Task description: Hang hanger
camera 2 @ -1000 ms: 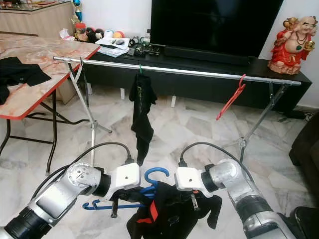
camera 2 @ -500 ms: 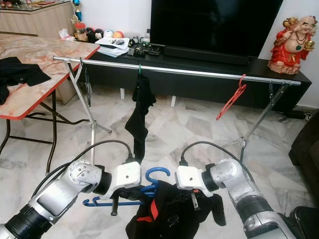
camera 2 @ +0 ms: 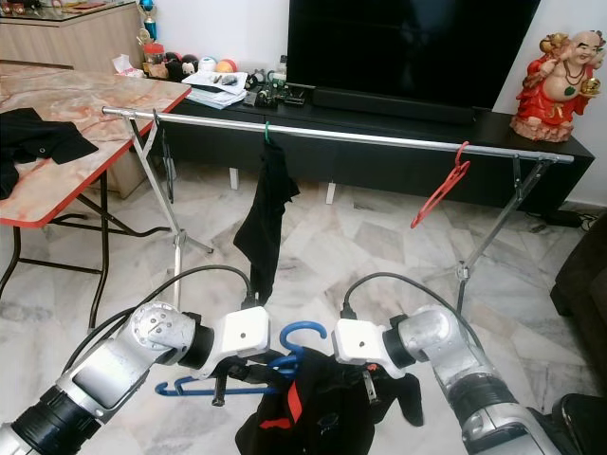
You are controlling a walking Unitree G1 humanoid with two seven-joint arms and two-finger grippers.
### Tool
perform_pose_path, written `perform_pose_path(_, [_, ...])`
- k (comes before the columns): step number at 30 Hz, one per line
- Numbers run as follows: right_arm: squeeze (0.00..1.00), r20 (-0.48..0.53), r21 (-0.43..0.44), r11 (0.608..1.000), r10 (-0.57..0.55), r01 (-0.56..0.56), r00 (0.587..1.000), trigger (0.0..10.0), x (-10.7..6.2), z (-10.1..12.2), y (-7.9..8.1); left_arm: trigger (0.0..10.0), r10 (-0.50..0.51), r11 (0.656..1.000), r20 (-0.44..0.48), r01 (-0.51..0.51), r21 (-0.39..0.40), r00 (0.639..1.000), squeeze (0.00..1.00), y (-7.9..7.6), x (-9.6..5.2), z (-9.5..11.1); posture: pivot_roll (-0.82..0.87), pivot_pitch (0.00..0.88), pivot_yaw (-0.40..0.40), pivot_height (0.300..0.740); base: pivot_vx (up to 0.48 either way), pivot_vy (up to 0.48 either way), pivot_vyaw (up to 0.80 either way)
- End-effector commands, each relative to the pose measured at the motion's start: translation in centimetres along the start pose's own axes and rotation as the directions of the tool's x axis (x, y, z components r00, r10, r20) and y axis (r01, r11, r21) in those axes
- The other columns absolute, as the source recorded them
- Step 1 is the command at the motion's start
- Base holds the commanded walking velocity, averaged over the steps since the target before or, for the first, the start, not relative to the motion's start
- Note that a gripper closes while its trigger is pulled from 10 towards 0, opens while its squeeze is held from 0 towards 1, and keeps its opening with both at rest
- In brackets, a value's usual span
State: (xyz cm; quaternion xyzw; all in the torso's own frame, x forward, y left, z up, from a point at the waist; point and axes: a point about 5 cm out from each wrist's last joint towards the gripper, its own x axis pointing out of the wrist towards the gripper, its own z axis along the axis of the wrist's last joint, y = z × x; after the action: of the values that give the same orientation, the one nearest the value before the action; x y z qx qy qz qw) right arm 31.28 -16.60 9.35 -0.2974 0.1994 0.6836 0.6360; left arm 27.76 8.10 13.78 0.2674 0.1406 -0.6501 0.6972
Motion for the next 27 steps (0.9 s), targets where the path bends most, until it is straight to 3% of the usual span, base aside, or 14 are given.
perform_pose_path(1, [0.0, -0.021, 0.002, 1.0, 0.014, -0.014, 1.0, 0.0, 0.1, -0.3, 0.2, 10.0, 0.024, 0.999, 0.013, -0.024, 0.033, 1.0, 1.0, 0.6, -0.8, 0.8, 0.15, 0.0, -0.09, 0.74, 0.0, 0.0, 0.0])
perform_pose_path(6, [0.0, -0.051, 0.034, 0.998, -0.049, 0.051, 0.997, 0.0, 0.1, -1.2, 0.3, 10.0, 0.029, 0.999, -0.006, -0.029, 0.02, 1.0, 1.0, 0.7, -1.7, 0.5, 0.14, 0.0, -0.09, 0.74, 0.0, 0.0, 0.0])
perform_pose_path(13, [0.0, -0.102, 0.132, 0.949, -0.273, 0.285, 0.957, 0.0, -0.8, -2.7, -0.5, 10.0, 0.203, 0.979, -0.031, -0.204, -0.028, 0.979, 1.0, 1.9, -4.6, -0.7, 0.14, 0.0, -0.093, 0.74, 0.0, 0.0, 0.0])
perform_pose_path(15, [0.0, -0.104, 0.183, 0.896, -0.392, 0.405, 0.914, 0.0, -1.3, -2.9, -1.1, 10.0, 0.288, 0.955, -0.026, -0.289, -0.063, 0.957, 1.0, 2.0, -6.0, -1.0, 0.14, 0.0, -0.091, 0.74, 0.0, 0.0, 0.0])
perform_pose_path(18, [0.0, -0.099, 0.208, 0.856, -0.462, 0.472, 0.881, 0.0, -1.7, -2.7, -1.7, 10.0, 0.354, 0.932, -0.01, -0.354, -0.084, 0.935, 1.0, 1.9, -6.5, -1.2, 0.14, 0.0, -0.09, 0.74, 0.0, 0.0, 0.0])
perform_pose_path(23, [0.0, -0.09, 0.258, 0.755, -0.602, 0.603, 0.793, 0.0, -2.0, -1.5, -3.6, 10.0, 0.386, 0.908, -0.044, -0.388, -0.157, 0.921, 1.0, 0.7, -5.9, -2.9, 0.14, 0.001, -0.09, 0.74, 0.0, 0.0, 0.0])
perform_pose_path(25, [0.0, -0.073, 0.276, 0.733, -0.63, 0.622, 0.774, 0.0, -2.1, -0.8, -4.3, 10.0, 0.402, 0.897, -0.083, -0.41, -0.167, 0.912, 0.17, 0.3, -5.1, -4.0, 0.14, 0.004, -0.088, 0.74, 0.0, 0.0, 0.0])
perform_pose_path(26, [0.0, -0.073, 0.276, 0.733, -0.63, 0.622, 0.774, 0.0, -2.1, -0.8, -4.3, 10.0, 0.402, 0.897, -0.083, -0.41, -0.167, 0.912, 0.17, 0.3, -5.1, -4.0, 0.14, 0.004, -0.088, 0.74, 0.0, 0.0, 0.0])
perform_pose_path(27, [0.0, -0.043, 0.293, 0.721, -0.646, 0.627, 0.762, 0.0, -2.2, 0.1, -4.9, 10.0, 0.443, 0.873, -0.118, -0.457, -0.168, 0.889, 0.0, 0.4, -4.6, -5.0, 0.14, 0.004, -0.088, 0.74, 0.0, 0.0, 0.0])
